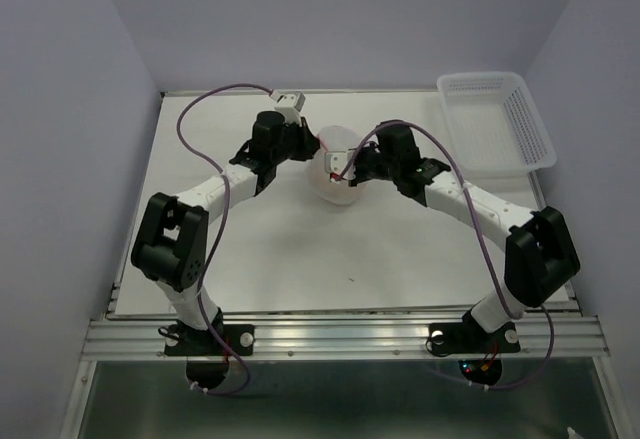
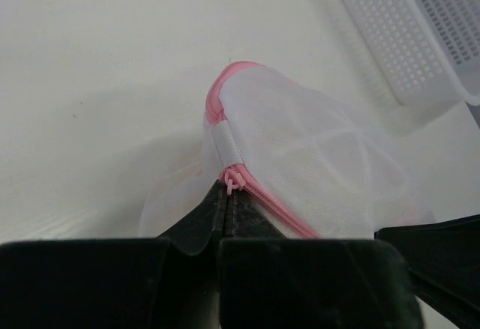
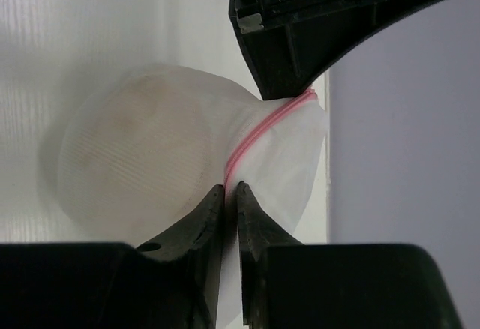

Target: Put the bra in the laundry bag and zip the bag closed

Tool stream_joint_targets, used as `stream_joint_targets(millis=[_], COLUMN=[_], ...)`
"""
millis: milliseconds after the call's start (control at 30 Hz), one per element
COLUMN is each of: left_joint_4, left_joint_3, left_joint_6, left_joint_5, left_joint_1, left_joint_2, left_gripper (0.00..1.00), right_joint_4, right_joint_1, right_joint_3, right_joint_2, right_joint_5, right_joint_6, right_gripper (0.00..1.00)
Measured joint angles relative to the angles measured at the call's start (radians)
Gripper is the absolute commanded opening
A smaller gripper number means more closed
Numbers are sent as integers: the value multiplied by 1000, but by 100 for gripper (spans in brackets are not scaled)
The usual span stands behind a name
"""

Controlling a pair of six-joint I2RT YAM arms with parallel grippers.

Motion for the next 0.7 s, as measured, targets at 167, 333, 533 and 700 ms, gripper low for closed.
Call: stream_joint_targets(millis=[167,333,533,700], left_joint_4=[31,10,-29,-29], left_joint_3=[-31,-97,-153,-153], left_joint_6=[20,46,58,35], left_joint_5=[-6,-80,-224,-303], left_joint_1=[30,97,98,96], left_joint_2=[80,40,-227,-350], left_gripper=[70,99,99,99], right_joint_4=[-51,-222,-303,-289], right_joint_1=[32,60,64,64], right_joint_3=[8,2,-2,86], right_joint_2=[108,113,12,-3], right_joint_5=[8,-87,-184,-182], right_joint_6=[-11,-23,-11,178], right_gripper=[70,85,100,100])
